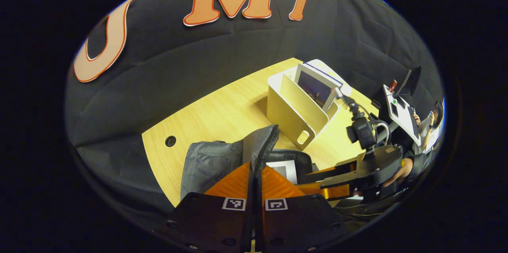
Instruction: Open the schoolbag, grab two books from the bookshelf and put them into the schoolbag.
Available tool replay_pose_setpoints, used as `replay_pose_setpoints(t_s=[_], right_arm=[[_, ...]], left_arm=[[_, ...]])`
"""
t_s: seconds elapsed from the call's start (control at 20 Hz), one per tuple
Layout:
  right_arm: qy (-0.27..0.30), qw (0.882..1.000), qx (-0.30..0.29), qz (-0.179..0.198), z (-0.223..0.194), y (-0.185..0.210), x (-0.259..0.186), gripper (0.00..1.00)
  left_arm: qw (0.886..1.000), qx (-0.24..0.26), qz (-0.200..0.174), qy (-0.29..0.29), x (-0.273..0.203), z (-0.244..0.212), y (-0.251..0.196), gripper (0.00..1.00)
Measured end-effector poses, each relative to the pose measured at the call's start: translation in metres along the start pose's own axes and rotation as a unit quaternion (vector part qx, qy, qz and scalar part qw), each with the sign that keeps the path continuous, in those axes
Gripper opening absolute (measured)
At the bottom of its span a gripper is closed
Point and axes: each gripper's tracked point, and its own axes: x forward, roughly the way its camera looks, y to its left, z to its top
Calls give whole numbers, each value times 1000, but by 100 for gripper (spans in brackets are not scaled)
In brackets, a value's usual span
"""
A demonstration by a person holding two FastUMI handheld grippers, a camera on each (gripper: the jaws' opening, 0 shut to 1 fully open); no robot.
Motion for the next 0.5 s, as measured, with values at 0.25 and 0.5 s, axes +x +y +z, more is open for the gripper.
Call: replay_pose_setpoints(t_s=[0.25, 0.5], right_arm=[[15, 997, -67, -44, 27, -32, -47, 96], [27, 988, -134, -68, 67, -54, -97, 96]], left_arm=[[1000, -3, 9, 4, 1, -5, -2, 4], [1000, -16, 25, 8, 6, -7, -3, 4]])
